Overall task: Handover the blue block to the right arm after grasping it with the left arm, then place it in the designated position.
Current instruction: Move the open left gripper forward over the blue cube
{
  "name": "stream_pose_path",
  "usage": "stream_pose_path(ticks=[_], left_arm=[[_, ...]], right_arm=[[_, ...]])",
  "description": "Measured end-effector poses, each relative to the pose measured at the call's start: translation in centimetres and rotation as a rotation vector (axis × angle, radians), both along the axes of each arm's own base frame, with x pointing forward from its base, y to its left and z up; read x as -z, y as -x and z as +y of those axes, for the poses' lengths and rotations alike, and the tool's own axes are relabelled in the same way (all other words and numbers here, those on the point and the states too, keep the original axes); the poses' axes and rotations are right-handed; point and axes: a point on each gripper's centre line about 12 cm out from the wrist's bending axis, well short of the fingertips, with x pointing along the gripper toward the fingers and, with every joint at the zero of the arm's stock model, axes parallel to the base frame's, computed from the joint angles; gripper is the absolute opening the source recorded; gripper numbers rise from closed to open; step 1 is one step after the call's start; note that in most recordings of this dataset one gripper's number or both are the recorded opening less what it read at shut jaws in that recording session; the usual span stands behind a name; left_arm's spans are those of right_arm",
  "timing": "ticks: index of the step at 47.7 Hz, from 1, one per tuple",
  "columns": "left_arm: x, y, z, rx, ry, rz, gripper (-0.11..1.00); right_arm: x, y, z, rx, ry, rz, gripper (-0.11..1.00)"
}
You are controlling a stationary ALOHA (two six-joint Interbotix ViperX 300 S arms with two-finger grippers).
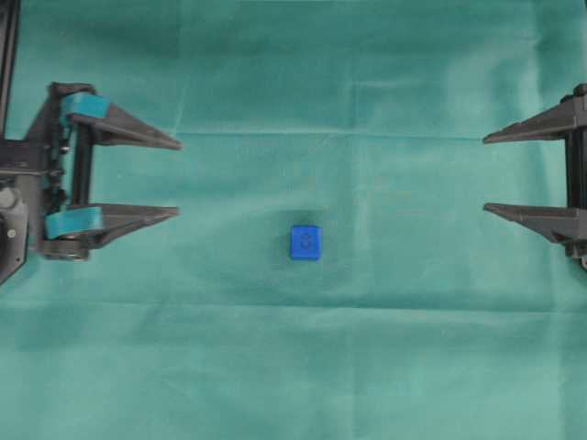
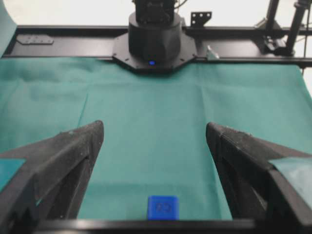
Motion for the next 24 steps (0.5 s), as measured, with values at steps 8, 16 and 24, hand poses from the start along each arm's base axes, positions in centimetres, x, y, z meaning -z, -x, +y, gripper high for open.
stream_pose_path(ticks=[8, 16, 24], left_arm=[[-0.2, -2.7, 0.0, 0.0, -0.002, 0.023, 1.0], [-0.2, -5.6, 0.0, 0.0, -0.002, 0.049, 1.0], [-0.3, -8.4, -0.1, 0.001, 0.0, 0.063, 1.0]], right_arm=[[0.2, -0.1, 0.0, 0.0, 0.0, 0.009, 0.94], [0.3, -0.2, 0.0, 0.002, 0.0, 0.015, 0.94], [0.4, -0.3, -0.1, 0.003, 0.001, 0.018, 0.94]])
